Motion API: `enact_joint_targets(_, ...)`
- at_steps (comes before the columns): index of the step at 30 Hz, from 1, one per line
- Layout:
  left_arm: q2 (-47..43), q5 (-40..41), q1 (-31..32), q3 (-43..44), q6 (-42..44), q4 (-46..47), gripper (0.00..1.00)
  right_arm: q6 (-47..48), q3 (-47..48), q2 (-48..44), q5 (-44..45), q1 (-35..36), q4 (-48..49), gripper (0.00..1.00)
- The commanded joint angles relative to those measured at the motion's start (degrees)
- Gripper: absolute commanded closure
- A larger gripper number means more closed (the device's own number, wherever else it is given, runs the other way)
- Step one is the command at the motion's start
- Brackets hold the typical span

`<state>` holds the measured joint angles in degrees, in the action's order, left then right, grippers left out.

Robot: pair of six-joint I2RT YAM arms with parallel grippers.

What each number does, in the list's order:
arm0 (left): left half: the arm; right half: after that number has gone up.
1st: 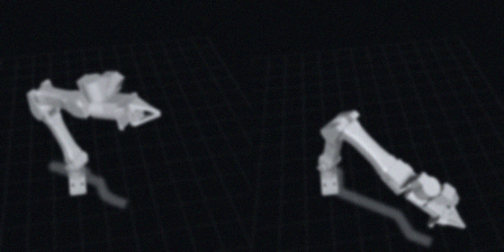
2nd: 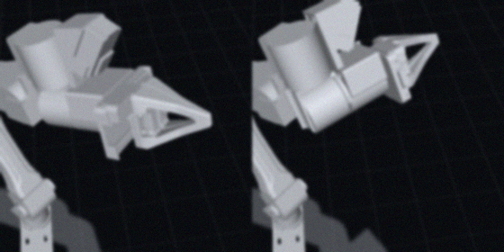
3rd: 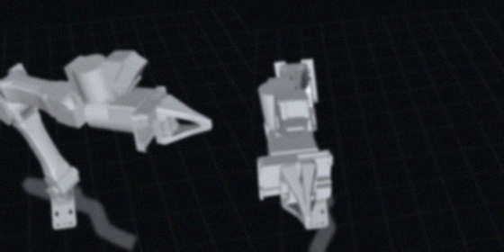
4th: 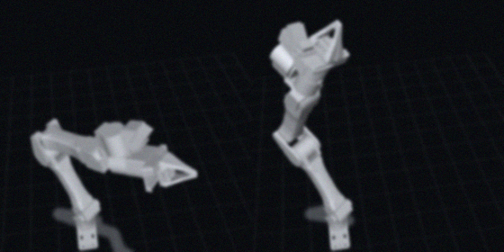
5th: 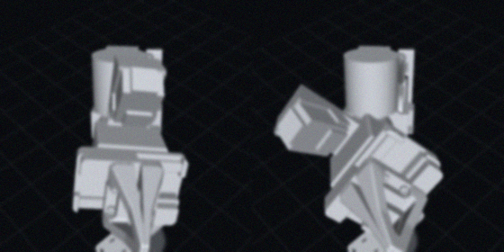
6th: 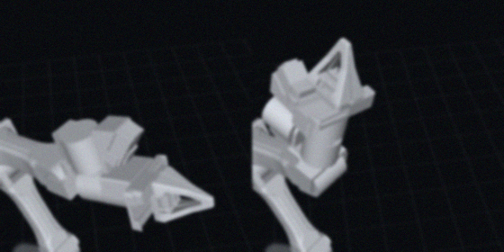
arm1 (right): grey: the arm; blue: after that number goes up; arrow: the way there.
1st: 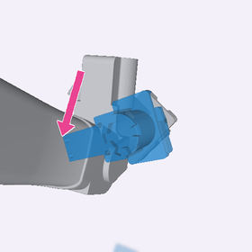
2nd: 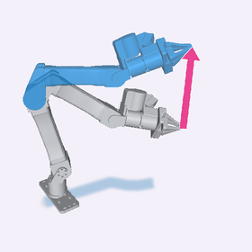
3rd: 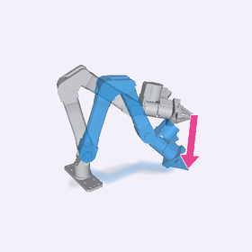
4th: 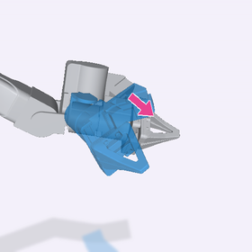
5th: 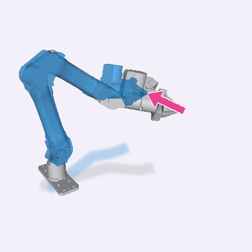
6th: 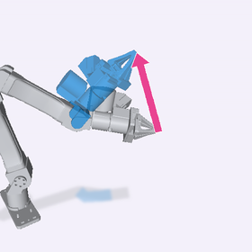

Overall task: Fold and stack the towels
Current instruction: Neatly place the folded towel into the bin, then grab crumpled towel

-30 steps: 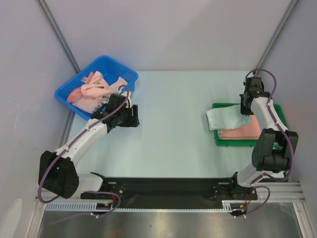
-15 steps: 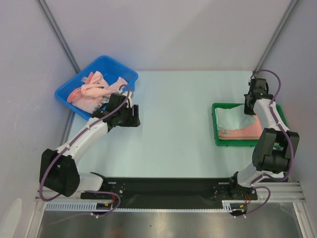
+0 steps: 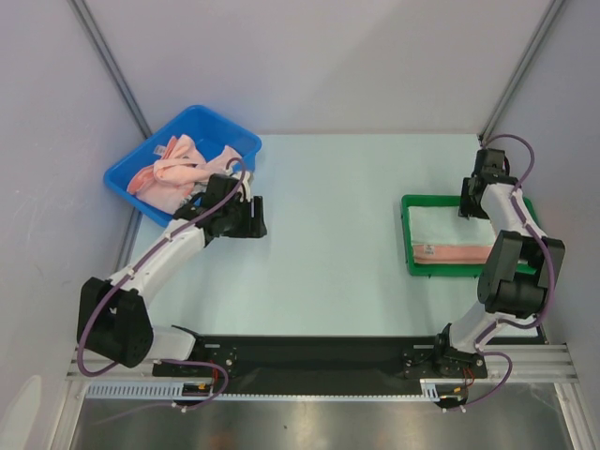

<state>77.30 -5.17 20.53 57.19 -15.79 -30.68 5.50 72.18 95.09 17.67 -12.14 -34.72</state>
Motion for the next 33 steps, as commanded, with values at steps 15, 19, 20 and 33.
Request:
enact_joint_targets(15, 1.9, 21.3, -6.6, 23.5, 0.1, -1.1, 0.23, -16.8, -0.5, -13.7, -12.7, 20.7, 3.1, 0.29)
enact_joint_targets(19, 9.1, 24.0, -12.9, 27.9, 0.9, -2.5, 0.27, -19.0, -0.1, -15.9, -16.1, 26.4, 5.3, 0.00)
enact_joint_targets(20, 11.2, 25.9, -15.6, 28.9, 0.7, -3.6, 0.27, -19.2, -0.5, -16.2, -17.0, 27.3, 6.3, 0.00)
enact_joint_targets(33, 46.4, 17.1, -31.4, 54.4, -3.8, -6.2, 0.42, -17.6, 3.5, -11.7, -30.0, 30.8, 11.6, 0.00)
